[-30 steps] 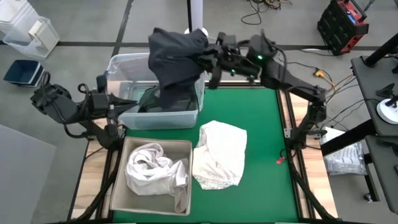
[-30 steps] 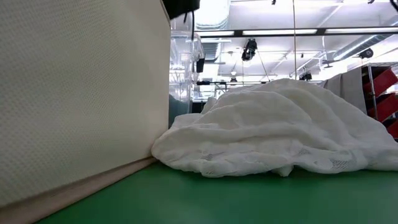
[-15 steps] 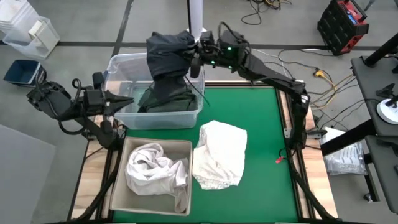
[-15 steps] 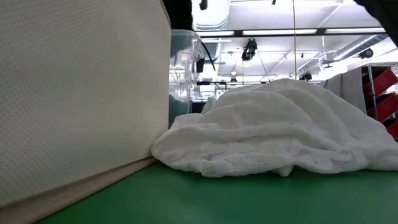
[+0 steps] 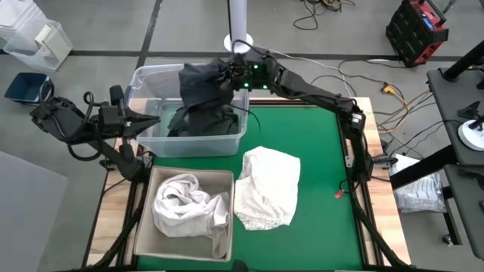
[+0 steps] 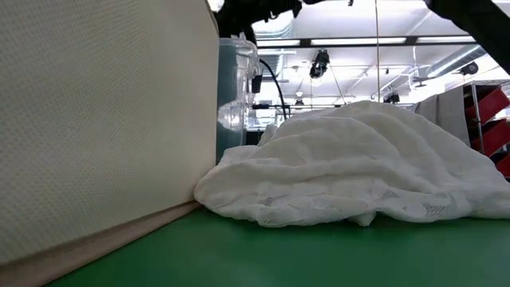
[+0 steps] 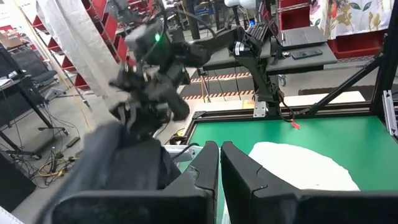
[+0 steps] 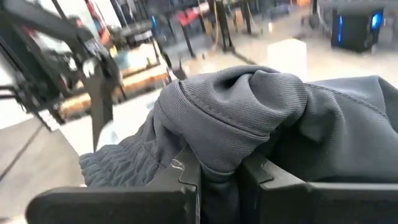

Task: Sort clothes
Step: Put the black pants into the transparent bin, then put the white cloth into the brown bin

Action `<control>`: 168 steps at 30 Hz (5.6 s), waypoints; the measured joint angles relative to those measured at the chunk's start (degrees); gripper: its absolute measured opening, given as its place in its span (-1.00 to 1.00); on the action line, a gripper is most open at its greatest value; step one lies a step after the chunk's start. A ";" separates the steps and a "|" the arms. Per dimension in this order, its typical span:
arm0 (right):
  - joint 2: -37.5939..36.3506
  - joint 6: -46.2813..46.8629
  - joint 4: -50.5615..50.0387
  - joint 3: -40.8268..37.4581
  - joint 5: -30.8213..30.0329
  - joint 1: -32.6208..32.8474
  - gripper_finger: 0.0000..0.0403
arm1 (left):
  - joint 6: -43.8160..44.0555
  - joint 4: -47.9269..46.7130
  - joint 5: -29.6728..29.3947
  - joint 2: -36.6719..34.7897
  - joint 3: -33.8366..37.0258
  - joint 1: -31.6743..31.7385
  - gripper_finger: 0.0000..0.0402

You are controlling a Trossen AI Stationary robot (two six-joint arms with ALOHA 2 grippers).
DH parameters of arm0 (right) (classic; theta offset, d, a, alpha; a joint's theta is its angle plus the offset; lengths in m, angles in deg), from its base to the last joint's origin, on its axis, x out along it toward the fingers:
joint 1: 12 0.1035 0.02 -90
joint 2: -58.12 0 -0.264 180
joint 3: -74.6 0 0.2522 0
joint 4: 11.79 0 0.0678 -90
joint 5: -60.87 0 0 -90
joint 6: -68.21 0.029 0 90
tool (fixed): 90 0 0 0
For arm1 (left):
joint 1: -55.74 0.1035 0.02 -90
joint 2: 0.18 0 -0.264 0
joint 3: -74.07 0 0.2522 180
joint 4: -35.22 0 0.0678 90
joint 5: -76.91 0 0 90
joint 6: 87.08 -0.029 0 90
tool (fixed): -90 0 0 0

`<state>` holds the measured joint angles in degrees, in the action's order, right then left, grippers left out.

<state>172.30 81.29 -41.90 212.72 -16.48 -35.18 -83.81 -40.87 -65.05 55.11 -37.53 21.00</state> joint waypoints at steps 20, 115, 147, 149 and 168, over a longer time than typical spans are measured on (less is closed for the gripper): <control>1.04 -4.06 -10.79 1.07 -0.63 1.05 0.18 | 0.00 -0.21 0.00 0.22 0.15 0.00 -1.00; -1.07 -13.12 -14.22 0.87 -16.42 10.19 -0.96 | 0.79 -0.34 0.02 0.33 1.64 0.00 -1.00; 0.10 -8.73 -31.47 9.62 -14.16 9.76 0.22 | 3.02 -0.83 0.04 0.50 1.66 0.00 -1.00; -1.84 -9.42 -33.69 9.62 -14.15 9.90 0.21 | 4.14 -1.35 0.04 0.52 1.66 0.02 -1.00; -21.00 -11.35 -58.39 -6.09 -15.55 16.54 -0.16 | 12.44 -4.64 1.73 4.79 1.66 0.02 -1.00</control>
<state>151.30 69.95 -100.29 206.62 -32.03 -18.64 -71.37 -45.51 -63.33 59.89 -35.87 21.02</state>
